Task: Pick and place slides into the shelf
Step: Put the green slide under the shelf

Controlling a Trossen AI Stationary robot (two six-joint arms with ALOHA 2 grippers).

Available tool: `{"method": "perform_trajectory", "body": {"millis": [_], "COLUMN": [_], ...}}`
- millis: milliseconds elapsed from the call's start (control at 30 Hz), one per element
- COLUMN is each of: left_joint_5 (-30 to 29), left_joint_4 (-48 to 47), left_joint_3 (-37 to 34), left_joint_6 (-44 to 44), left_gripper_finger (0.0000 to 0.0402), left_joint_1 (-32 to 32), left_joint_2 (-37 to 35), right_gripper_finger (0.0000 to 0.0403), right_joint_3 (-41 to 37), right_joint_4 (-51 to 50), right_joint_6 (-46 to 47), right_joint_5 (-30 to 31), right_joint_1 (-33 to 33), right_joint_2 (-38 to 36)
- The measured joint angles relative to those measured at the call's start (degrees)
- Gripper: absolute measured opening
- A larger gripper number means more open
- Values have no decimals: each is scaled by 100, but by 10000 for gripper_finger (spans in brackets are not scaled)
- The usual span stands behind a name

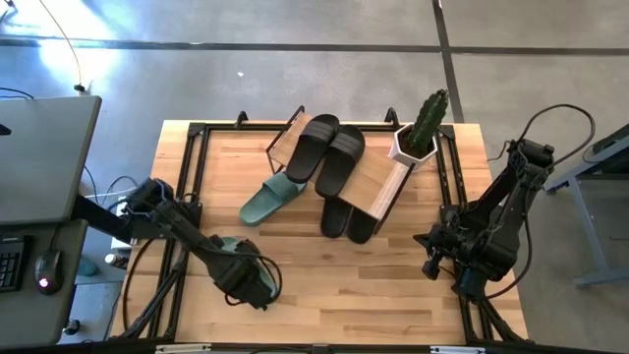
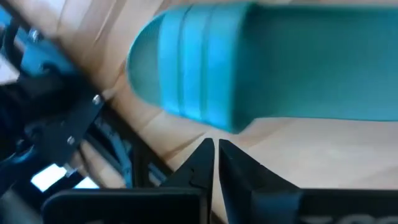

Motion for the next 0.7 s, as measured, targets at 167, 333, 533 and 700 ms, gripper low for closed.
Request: {"method": "perform_trajectory", "body": {"millis": [167, 333, 533, 700], "left_joint_5": [332, 243, -301, -423], "left_joint_4": [457, 919, 958, 1009], "left_joint_3": [-592, -745, -747, -747], "left_joint_6": [-1, 5, 61, 168], "left_gripper_finger": [51, 107, 167, 196], "left_joint_1": [-2, -2, -2, 3], "left_joint_2": [-11, -13, -13, 40], "right_gripper_finger": [1, 1, 1, 1], "right_joint_3": [-1, -1, -1, -1], "right_joint_4": [-2, -3, -51, -91], "right_joint_6": [-14, -17, -17, -17], "right_joint_5": [-7, -94, -92, -92], "right_joint_1": [-1, 2, 2, 2], "right_joint_2": [0, 0, 0, 0]}}
